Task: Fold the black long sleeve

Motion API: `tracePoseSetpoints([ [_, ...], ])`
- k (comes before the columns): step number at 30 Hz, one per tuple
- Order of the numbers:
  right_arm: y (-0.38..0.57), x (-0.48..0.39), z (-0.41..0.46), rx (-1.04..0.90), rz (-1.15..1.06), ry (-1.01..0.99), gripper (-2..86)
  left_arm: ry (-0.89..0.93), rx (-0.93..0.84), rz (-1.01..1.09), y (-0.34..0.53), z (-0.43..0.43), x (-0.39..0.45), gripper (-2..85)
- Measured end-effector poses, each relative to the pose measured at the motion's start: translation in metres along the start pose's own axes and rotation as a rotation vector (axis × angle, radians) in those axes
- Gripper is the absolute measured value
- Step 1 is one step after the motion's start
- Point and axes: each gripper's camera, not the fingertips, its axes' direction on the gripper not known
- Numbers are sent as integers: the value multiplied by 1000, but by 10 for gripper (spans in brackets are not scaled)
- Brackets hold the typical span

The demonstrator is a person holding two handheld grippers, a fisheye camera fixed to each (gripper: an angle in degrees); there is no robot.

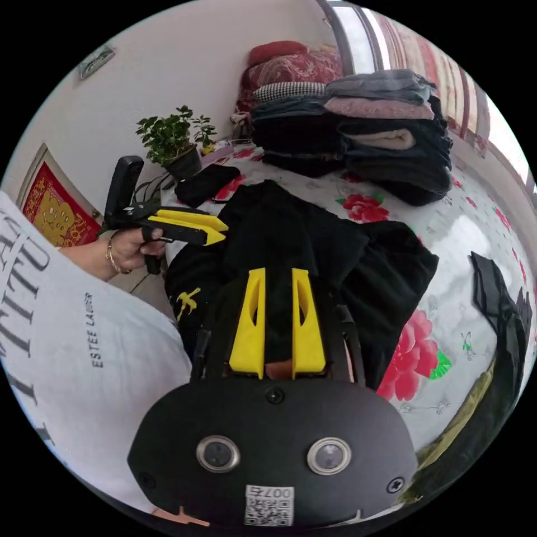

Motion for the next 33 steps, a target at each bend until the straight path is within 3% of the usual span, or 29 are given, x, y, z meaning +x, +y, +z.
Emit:
tracePoseSetpoints([
  [3,2,3,61,-252,18,-135,20,-32,-300,-68,8,68,-10,17],
  [4,4,1,64,-265,14,-135,18,-28,-314,-89,16,71,-10,8],
  [10,41,-12,24,-165,-29,-178,11,-47,-132,-202,75,12,-9,-5],
  [13,75,8,-1,-121,82,-189,35,-108,-97,-363,120,-11,-20,17],
  [18,177,70,-56,-22,464,42,71,-199,-127,-618,185,-26,-37,89],
  [21,222,90,-60,-92,575,86,83,-158,-134,-715,207,-20,-47,132],
  [26,244,89,-33,-237,553,16,89,-103,-205,-674,200,16,-53,172],
  [28,242,83,-31,-234,531,76,82,-104,-287,-623,188,42,-58,174],
  [33,218,84,-35,-248,376,-61,22,85,-385,-560,159,57,-62,66],
])
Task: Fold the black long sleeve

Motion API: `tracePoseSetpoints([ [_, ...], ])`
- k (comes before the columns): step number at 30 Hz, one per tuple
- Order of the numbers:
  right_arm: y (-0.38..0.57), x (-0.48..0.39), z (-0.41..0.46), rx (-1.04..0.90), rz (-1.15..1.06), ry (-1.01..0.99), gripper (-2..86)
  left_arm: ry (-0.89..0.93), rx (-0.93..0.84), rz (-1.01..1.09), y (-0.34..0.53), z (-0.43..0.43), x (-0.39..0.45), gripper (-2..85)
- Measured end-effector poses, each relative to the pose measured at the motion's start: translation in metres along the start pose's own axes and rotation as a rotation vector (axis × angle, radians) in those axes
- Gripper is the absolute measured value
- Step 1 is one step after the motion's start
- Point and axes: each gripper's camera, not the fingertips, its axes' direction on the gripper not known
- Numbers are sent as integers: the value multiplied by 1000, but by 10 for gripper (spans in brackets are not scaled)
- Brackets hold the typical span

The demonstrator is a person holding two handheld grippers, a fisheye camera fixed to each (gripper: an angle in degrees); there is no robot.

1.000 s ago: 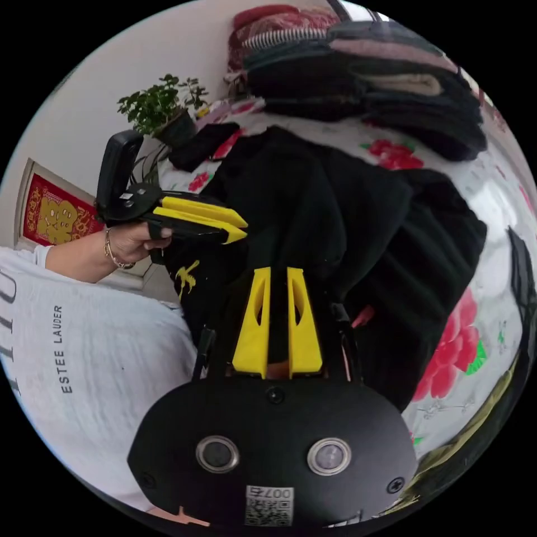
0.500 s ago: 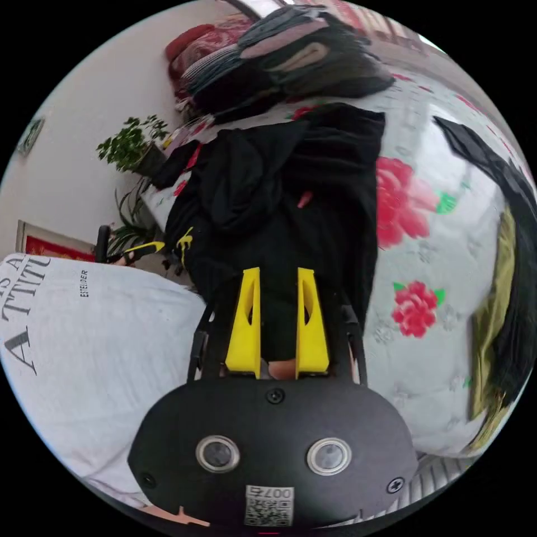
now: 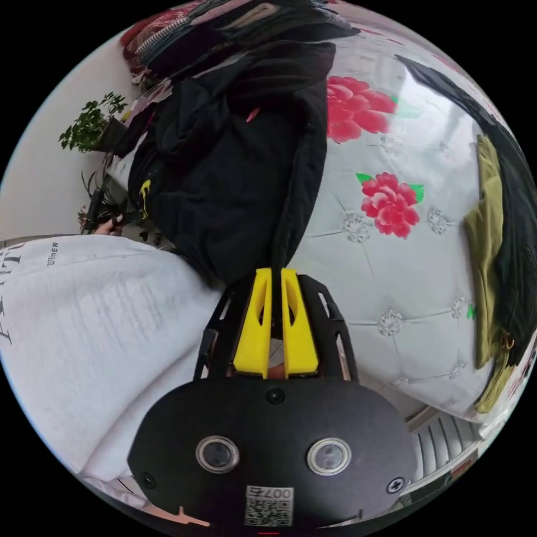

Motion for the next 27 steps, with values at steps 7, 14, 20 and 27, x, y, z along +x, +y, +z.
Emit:
tracePoseSetpoints([
  [7,-16,42,-73,366,44,-128,12,44,272,179,2,-92,43,59],
  [14,7,72,-40,274,166,-79,62,-125,259,55,28,-69,38,180],
  [20,26,79,-3,156,160,-60,78,-136,158,-16,32,-25,22,169],
  [27,17,91,-33,82,-4,-188,38,81,67,97,24,-36,1,51],
])
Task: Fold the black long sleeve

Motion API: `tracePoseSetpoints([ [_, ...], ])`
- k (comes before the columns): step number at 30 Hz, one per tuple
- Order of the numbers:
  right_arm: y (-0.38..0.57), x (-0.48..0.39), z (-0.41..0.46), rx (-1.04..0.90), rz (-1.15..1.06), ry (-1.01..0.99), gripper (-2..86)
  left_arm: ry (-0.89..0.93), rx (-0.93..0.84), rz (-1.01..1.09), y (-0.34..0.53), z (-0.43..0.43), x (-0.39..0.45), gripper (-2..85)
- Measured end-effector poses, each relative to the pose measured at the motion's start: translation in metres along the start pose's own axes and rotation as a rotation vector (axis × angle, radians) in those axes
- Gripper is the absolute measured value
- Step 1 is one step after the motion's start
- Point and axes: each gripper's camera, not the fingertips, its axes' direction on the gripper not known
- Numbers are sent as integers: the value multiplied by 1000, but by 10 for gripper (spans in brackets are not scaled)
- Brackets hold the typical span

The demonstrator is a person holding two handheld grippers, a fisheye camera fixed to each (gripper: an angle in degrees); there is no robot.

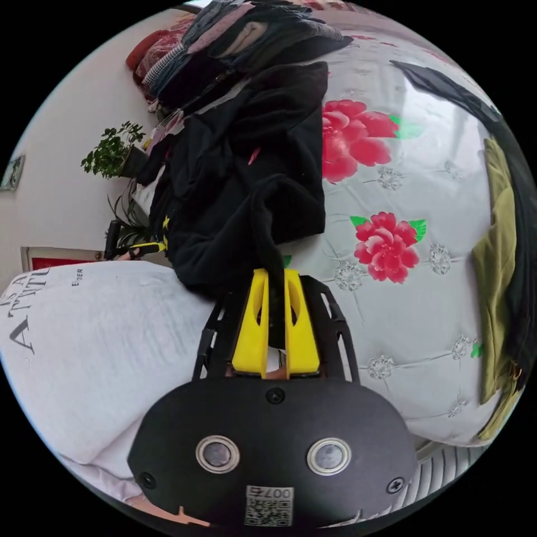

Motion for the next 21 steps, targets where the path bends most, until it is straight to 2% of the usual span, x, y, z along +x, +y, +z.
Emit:
tracePoseSetpoints([
  [1,0,1,-7,7,-10,-39,35,100,22,25,2,-15,-1,46],
  [3,-7,9,-42,106,-38,-275,22,217,101,81,3,-48,0,43],
  [4,-11,12,-51,144,-35,-332,19,268,152,116,-2,-69,0,42],
  [6,-30,32,-89,342,-12,-499,12,298,230,108,-19,-98,-6,43],
  [9,-61,64,-109,533,110,-553,10,263,484,-57,-47,-135,-32,48],
  [11,-78,77,-105,534,186,-506,11,302,582,-156,-60,-143,-47,85],
  [14,-89,82,-88,453,241,-416,14,252,489,-155,-77,-137,-36,130],
  [16,-84,84,-80,426,237,-391,15,70,306,-140,-74,-117,-17,143],
  [17,-80,87,-76,411,244,-393,14,39,273,-141,-70,-111,-13,146],
  [21,-67,109,-70,417,297,-412,9,12,78,-167,-50,-66,-3,139],
])
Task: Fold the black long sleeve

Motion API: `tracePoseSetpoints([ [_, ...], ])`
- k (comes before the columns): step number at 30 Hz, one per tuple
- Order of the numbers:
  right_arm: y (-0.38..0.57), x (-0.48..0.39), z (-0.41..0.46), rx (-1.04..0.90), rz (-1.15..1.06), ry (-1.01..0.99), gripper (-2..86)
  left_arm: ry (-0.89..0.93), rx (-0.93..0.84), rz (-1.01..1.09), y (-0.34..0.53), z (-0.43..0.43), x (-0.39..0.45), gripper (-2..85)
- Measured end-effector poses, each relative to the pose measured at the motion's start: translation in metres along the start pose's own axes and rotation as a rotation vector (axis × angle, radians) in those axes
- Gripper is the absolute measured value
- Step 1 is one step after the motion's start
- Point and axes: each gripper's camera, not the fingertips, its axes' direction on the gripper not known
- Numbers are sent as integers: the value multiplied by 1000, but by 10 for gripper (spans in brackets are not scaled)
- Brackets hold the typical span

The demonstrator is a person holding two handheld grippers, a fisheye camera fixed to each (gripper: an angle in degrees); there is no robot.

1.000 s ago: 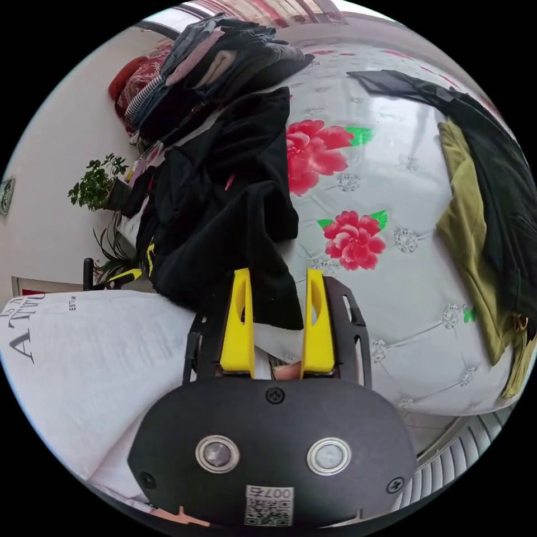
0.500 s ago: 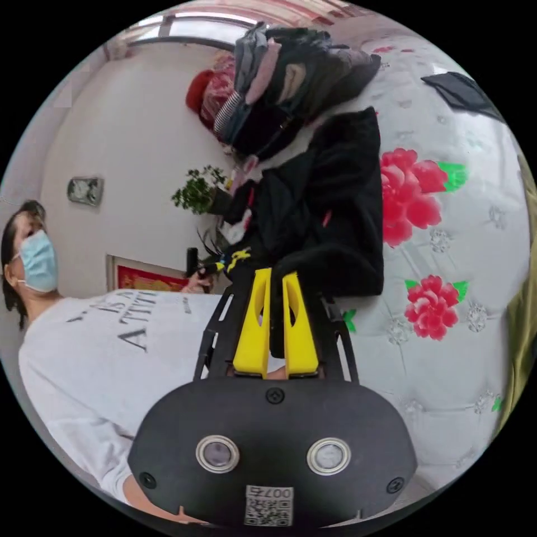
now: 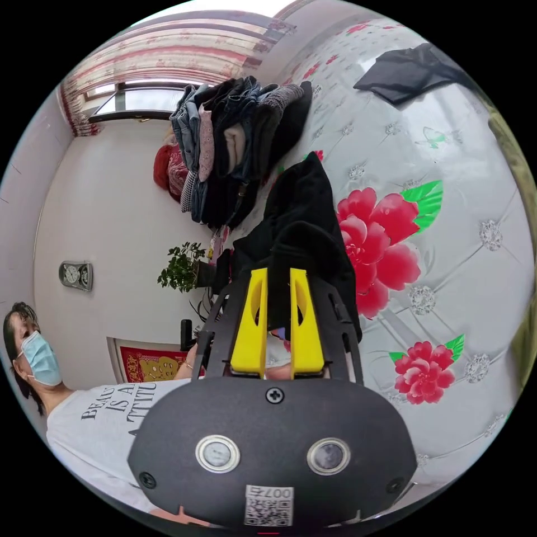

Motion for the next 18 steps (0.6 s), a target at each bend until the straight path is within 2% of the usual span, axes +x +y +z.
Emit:
tracePoseSetpoints([
  [1,-1,2,-1,0,7,0,8,-17,-50,-6,1,11,-3,132],
  [3,-6,6,-2,-9,19,-3,1,-68,-32,-27,0,9,-10,105],
  [5,-11,3,-3,-26,5,-19,-1,-10,-59,-22,-7,6,-21,79],
  [7,-17,-1,-6,-34,-5,-73,-1,212,-65,59,-12,-10,-32,37],
  [9,-25,-7,-19,11,-11,-232,-1,394,-56,121,-15,-30,-38,29],
  [12,-43,-13,-37,102,3,-357,3,618,109,215,-20,-84,-52,19],
  [14,-56,-25,-42,106,-40,-267,9,649,180,215,-29,-109,-62,16],
  [16,-66,-40,-37,72,-78,-56,25,600,193,208,-46,-123,-66,14],
  [18,-71,-50,-15,-54,-94,172,68,593,176,222,-56,-124,-62,14],
])
